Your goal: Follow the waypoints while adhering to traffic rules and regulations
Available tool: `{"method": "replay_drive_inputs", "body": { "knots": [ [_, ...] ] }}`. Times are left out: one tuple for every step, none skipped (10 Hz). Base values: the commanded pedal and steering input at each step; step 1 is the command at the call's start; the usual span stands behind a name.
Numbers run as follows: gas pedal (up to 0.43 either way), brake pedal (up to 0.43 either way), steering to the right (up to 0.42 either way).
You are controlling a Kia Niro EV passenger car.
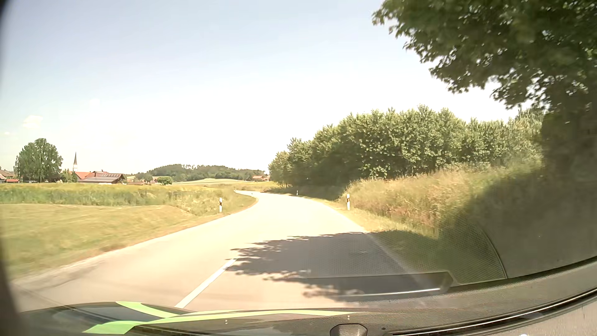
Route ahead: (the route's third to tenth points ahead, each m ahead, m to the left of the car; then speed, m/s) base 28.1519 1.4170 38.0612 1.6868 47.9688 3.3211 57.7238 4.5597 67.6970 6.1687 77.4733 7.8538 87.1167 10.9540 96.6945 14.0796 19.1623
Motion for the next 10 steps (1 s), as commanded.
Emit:
{"method": "replay_drive_inputs", "body": {
  "knots": [
    [0.197,0.0,-0.01],
    [0.197,0.0,-0.014],
    [0.209,0.0,-0.016],
    [0.209,0.0,-0.016],
    [0.209,0.0,-0.016],
    [0.209,0.0,-0.016],
    [0.209,0.0,-0.016],
    [0.209,0.0,-0.016],
    [0.209,0.0,-0.016],
    [0.209,0.0,-0.016]
  ]
}}
